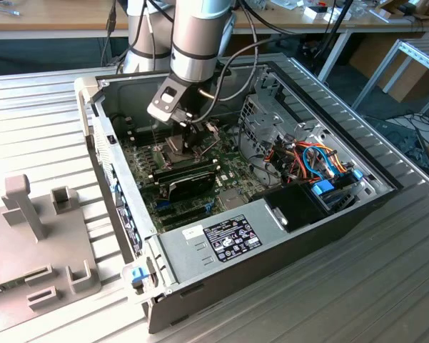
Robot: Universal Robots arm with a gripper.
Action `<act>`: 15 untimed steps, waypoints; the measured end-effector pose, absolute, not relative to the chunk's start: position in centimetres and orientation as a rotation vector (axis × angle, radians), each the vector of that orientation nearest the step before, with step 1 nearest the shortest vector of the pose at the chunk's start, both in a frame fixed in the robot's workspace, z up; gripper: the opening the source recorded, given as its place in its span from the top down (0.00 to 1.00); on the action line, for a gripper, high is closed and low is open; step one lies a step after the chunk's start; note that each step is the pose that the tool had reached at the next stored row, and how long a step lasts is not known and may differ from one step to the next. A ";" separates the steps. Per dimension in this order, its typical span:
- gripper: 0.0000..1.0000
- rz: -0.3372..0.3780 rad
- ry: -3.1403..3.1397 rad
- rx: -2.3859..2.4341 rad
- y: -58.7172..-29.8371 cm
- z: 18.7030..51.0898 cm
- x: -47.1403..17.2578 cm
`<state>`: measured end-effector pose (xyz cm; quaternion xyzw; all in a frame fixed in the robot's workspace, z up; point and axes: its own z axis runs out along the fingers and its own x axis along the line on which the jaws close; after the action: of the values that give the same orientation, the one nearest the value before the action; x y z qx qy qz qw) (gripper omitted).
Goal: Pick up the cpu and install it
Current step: 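Place the cpu into insertion slot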
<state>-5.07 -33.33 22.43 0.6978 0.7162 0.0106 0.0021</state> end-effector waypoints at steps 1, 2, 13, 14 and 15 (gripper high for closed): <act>0.45 0.033 2.247 2.189 -33.3 22.3 -5.1; 0.45 0.033 2.247 2.189 -33.3 22.2 -5.1; 0.45 0.033 2.247 2.189 -33.3 20.9 -5.2; 0.45 0.033 2.247 2.189 -33.3 20.8 -5.2; 0.45 0.033 2.247 2.189 -33.3 20.8 -5.2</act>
<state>-5.19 -33.33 20.81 0.6978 0.7162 0.0105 0.0020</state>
